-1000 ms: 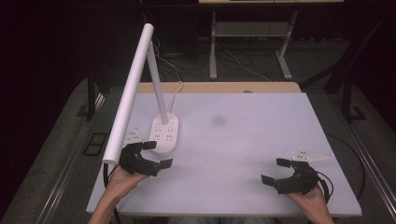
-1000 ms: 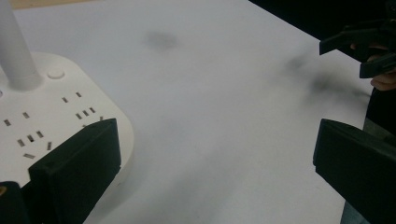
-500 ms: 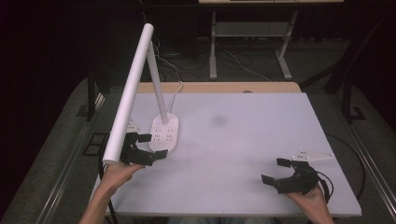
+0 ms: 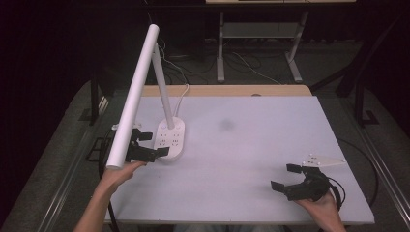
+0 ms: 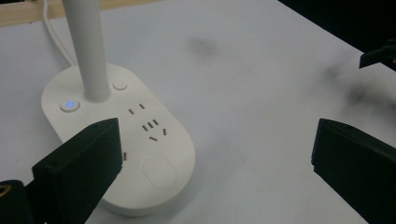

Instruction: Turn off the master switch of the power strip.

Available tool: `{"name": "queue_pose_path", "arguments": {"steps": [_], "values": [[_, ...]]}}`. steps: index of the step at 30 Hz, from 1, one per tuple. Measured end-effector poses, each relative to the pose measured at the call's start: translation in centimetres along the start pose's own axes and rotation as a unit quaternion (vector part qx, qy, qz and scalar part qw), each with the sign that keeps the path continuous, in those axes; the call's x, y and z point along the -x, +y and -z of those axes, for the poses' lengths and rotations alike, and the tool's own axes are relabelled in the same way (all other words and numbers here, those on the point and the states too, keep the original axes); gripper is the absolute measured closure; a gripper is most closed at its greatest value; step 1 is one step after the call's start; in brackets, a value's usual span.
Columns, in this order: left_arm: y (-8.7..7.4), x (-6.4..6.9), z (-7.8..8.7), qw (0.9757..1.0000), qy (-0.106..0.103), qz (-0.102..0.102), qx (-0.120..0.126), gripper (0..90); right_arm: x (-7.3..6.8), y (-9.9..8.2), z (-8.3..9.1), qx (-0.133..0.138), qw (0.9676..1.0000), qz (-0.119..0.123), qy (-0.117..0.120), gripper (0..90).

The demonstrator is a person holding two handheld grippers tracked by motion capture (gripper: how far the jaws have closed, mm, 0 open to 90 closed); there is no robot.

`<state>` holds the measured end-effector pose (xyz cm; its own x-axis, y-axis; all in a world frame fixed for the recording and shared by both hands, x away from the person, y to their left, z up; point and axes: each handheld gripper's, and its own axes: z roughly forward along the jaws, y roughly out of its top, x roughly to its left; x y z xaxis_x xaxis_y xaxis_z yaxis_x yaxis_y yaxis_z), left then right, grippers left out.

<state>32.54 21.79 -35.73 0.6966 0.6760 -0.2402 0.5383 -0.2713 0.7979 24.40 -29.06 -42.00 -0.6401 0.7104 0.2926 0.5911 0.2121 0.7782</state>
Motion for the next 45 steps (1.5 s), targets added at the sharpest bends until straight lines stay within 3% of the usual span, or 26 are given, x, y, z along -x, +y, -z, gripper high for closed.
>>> {"name": "queue_pose_path", "arguments": {"steps": [6,16,25,32,45], "values": [[0.5,-0.7,0.0,1.0,0.007,-0.003,-0.007,0.8,0.0,0.0,0.0,-0.002,1.0,0.0,0.0,0.1],[1.2,-2.0,0.1,0.9998,0.011,0.015,-0.006,1.2,0.1,0.0,0.0,0.002,1.0,0.002,-0.003,0.1],[1.8,-3.0,-0.1,0.9997,0.018,0.019,-0.004,2.2,0.1,-0.1,0.1,0.0,1.0,-0.002,-0.003,0.1],[2.4,-3.5,-0.4,0.9996,0.022,0.012,-0.009,2.4,0.2,-0.1,0.1,0.004,1.0,0.001,-0.004,0.1],[3.3,-5.3,-0.6,0.9991,0.036,0.017,-0.013,4.0,0.3,-0.2,0.1,0.002,1.0,0.0,-0.006,0.1]]}}
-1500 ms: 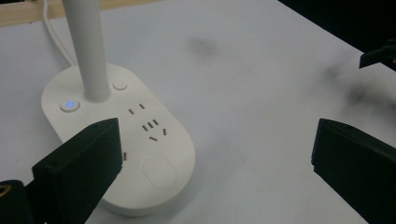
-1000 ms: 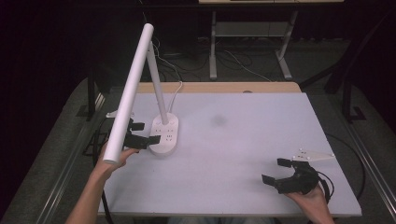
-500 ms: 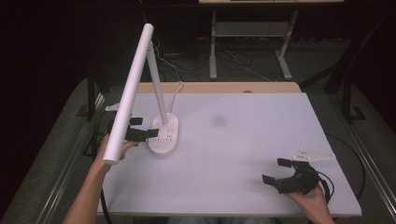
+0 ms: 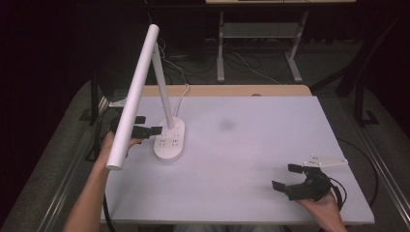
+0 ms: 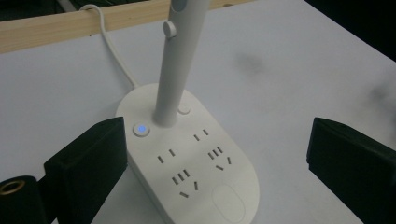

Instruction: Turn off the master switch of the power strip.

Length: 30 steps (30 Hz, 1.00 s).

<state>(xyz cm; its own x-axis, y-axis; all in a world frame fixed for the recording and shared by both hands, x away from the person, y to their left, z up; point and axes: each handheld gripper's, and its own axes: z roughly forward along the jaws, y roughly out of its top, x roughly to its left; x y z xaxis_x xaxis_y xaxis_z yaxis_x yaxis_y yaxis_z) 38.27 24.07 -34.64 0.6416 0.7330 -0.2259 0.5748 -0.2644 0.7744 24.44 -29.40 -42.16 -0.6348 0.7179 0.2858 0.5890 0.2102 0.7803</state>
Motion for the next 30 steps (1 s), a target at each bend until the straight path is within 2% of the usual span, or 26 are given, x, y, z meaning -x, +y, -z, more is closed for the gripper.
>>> {"name": "queue_pose_path", "arguments": {"steps": [10,17,18,26,30], "values": [[0.6,-1.2,-0.7,0.9999,0.009,0.01,-0.008,7.1,0.2,0.0,0.3,0.004,1.0,-0.002,-0.005,0.1],[0.7,-1.9,-1.5,0.9994,0.017,0.027,-0.013,11.4,0.3,-0.1,0.5,0.005,0.9999,-0.006,-0.006,0.1],[0.7,-2.1,-1.5,0.9995,0.017,0.021,-0.014,12.5,0.3,-0.1,0.5,0.006,0.9999,-0.009,-0.008,0.1],[1.5,-2.6,-2.0,0.9989,0.026,0.037,-0.01,15.5,0.4,-0.1,0.5,0.004,0.9999,-0.008,-0.008,0.1],[1.9,-3.0,-2.3,0.9989,0.029,0.033,-0.014,19.3,0.5,-0.2,0.6,0.005,0.9999,-0.009,-0.008,0.1]]}}
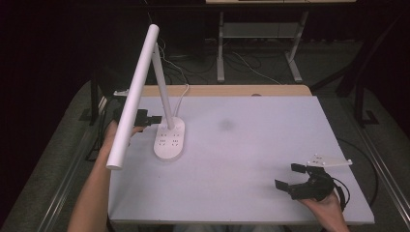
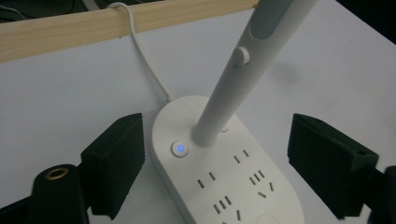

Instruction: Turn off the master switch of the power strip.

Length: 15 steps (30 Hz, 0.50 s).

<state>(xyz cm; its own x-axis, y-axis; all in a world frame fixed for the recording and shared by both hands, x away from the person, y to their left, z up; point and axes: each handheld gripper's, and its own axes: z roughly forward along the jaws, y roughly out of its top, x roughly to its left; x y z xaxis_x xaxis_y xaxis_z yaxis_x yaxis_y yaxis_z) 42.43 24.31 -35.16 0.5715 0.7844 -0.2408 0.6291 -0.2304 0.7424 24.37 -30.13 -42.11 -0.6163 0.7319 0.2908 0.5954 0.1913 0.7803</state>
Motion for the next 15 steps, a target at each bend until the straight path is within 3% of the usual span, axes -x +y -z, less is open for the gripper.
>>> {"name": "queue_pose_path", "arguments": {"steps": [7,15], "values": [[0.1,-0.5,-0.8,0.9999,0.0,0.015,0.005,26.0,0.0,0.0,0.0,-0.001,1.0,0.0,0.0,0.1],[-0.1,-0.8,-2.2,0.9999,0.004,0.011,-0.003,32.3,0.1,0.0,0.0,-0.003,1.0,-0.001,0.0,0.1]]}}
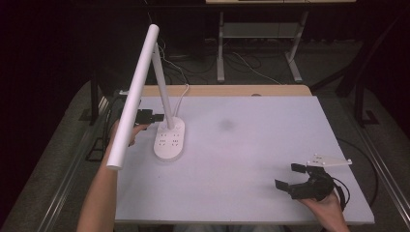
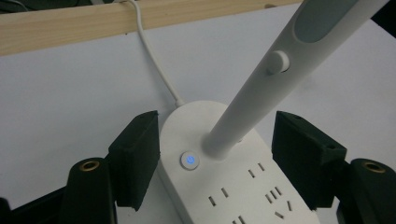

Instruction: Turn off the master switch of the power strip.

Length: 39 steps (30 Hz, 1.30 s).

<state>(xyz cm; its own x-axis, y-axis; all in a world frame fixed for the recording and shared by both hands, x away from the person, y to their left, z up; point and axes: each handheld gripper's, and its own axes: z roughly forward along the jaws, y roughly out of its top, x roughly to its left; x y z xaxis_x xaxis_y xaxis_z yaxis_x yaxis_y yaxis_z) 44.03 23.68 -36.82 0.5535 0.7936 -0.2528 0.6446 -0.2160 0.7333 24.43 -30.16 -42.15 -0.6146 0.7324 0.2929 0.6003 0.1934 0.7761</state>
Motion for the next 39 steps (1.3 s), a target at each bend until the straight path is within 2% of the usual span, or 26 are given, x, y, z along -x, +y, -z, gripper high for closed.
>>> {"name": "queue_pose_path", "arguments": {"steps": [4,6,19,25,27,28,36,39], "values": [[-0.1,-0.1,-0.5,0.9999,0.008,-0.006,-0.003,40.3,0.0,0.0,0.0,0.0,1.0,-0.001,0.0,0.1],[-0.1,-0.2,-0.6,0.9998,0.021,-0.003,-0.006,43.6,0.0,0.0,0.0,0.0,1.0,0.0,-0.001,0.1],[-0.4,-1.0,-1.3,0.9998,0.015,0.013,-0.002,62.3,0.1,0.0,0.0,0.0,1.0,0.001,-0.003,0.1],[-0.6,-1.4,-1.7,0.9993,0.007,0.036,0.002,72.9,0.2,0.0,0.0,0.0,1.0,-0.001,-0.004,0.1],[-0.7,-1.6,-1.8,0.9993,0.005,0.037,0.004,74.2,0.2,0.0,0.0,0.0,1.0,-0.001,-0.004,0.1],[-0.8,-1.6,-1.9,0.999,0.004,0.044,0.009,77.0,0.2,0.0,0.0,0.0,1.0,-0.001,-0.004,0.1],[-1.1,-1.8,-2.4,0.9986,0.011,0.052,0.002,87.3,0.2,0.0,0.0,0.0,1.0,-0.001,-0.004,0.1],[-1.3,-1.7,-2.7,0.9985,0.01,0.054,-0.011,89.4,0.2,0.0,0.0,0.0,1.0,0.0,-0.005,0.1]]}}
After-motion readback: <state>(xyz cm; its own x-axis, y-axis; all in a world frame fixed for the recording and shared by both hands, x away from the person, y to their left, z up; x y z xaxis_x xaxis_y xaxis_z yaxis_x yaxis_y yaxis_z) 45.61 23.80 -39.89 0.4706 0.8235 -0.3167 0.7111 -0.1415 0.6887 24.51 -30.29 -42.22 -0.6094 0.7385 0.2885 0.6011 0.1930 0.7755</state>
